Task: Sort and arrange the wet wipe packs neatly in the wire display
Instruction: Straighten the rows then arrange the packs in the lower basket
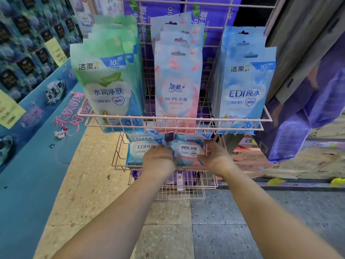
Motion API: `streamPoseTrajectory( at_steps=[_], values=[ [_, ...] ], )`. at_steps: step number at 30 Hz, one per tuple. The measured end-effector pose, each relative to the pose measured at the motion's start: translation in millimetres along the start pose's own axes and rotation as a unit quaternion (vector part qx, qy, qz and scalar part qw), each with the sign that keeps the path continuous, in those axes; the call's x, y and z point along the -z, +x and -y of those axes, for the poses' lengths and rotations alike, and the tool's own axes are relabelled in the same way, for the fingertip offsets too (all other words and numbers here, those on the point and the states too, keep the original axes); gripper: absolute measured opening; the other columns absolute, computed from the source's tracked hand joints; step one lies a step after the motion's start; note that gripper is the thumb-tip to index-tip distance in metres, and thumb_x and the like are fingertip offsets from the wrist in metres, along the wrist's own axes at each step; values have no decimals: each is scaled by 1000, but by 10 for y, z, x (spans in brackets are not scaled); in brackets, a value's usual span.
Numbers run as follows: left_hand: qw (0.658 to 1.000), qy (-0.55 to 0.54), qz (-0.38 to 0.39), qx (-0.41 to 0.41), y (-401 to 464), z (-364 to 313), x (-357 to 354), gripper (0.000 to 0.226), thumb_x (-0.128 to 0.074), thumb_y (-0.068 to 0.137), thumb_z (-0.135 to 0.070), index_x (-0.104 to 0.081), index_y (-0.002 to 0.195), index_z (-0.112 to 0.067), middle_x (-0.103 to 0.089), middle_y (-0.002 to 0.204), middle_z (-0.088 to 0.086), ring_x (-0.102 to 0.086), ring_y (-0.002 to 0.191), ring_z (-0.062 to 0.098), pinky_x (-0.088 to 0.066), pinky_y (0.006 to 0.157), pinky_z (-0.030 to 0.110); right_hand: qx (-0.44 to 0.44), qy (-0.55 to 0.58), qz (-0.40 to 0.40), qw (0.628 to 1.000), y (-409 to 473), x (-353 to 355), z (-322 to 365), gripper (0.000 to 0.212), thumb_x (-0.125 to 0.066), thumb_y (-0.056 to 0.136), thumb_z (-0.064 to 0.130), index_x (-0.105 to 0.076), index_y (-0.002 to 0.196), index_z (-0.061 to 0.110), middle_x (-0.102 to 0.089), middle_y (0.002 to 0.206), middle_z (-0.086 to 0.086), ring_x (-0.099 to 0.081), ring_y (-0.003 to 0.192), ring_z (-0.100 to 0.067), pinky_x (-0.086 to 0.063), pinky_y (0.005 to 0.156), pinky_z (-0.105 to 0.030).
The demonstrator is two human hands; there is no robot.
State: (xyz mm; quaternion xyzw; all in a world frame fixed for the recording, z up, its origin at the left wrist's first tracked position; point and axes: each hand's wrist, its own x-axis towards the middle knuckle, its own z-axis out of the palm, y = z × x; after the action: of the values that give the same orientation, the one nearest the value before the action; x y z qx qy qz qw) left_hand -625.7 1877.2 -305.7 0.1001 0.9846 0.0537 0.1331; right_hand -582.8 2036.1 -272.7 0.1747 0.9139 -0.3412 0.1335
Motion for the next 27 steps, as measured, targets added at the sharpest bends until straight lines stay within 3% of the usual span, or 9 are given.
streamPoseTrajectory(
  at_steps=[2, 5, 7, 9, 11, 12, 16, 21, 27],
  values=[
    [999, -8, -31, -39, -46, 19, -71, 42, -37, 95, -49, -61, 108, -18, -62, 106, 5, -53, 100, 25, -42, 83, 36, -20, 15, -1, 1000, 17, -36, -24, 45, -61, 87, 25, -48, 129, 18, -62, 119, -8, -60, 103, -26, -46, 83, -30],
    [990, -80, -89, -71, -114, 111, -115, 36, -41, 95, -42, -62, 114, -19, -62, 111, 5, -51, 105, 27, -41, 89, 36, -44, 46, -23, 998, 167, -64, -80, 42, -60, 86, 27, -50, 125, 15, -61, 98, -4, -58, 86, -22, -44, 74, -29],
    [970, -157, -188, -8, -96, 313, -152, 37, -54, 89, -39, -61, 120, -20, -59, 120, 7, -52, 111, 30, -43, 96, 37, -51, 100, -45, 993, 295, -65, -138, 50, -66, 83, 28, -47, 126, 13, -60, 102, -3, -55, 85, -19, -42, 74, -27],
    [918, -315, -213, 116, -53, 536, -80, 51, -69, 79, -31, -54, 126, -19, -56, 126, 8, -52, 119, 31, -43, 102, 42, -62, 211, -26, 975, 420, -78, -203, 57, -75, 77, 24, -48, 126, 13, -64, 115, -5, -60, 93, -18, -46, 79, -27],
    [830, -511, -131, 183, 73, 727, 9, 55, -76, 73, -19, -44, 118, -19, -58, 117, 1, -56, 113, 25, -45, 102, 45, -70, 276, 3, 959, 520, -112, -230, 48, -78, 74, 15, -53, 115, 14, -65, 115, -7, -63, 92, -17, -48, 79, -28],
    [815, -541, -78, 194, 139, 790, 37, 57, -78, 73, -14, -39, 114, -18, -57, 114, -2, -56, 107, 21, -45, 100, 43, -65, 293, 13, 954, 560, -134, -242, 45, -78, 74, 10, -53, 111, 16, -65, 113, -6, -63, 88, -15, -49, 78, -28],
    [882, -452, -10, 136, 351, 972, 23, 71, -90, 56, -22, -45, 111, -15, -66, 107, 3, -65, 98, 22, -53, 92, 44, -14, 294, 15, 956, 638, -205, -298, 53, -76, 76, 9, -50, 122, 13, -64, 117, -3, -64, 98, -16, -51, 89, -32],
    [885, -460, 25, 69, 308, 1025, 7, 48, -78, 76, -13, -49, 113, -19, -65, 105, -2, -65, 94, 18, -57, 74, 35, 10, 276, 51, 960, 640, -224, -263, 47, -67, 83, 6, -48, 124, 18, -62, 118, -5, -63, 104, -23, -50, 90, -34],
    [888, -454, 36, 63, 327, 956, 28, 45, -73, 81, -14, -47, 117, -17, -63, 111, 3, -62, 97, 21, -50, 73, 28, 0, 254, 67, 965, 663, -229, -211, 43, -62, 87, 9, -44, 126, 19, -59, 120, -5, -61, 106, -22, -48, 94, -34]
  ],
)
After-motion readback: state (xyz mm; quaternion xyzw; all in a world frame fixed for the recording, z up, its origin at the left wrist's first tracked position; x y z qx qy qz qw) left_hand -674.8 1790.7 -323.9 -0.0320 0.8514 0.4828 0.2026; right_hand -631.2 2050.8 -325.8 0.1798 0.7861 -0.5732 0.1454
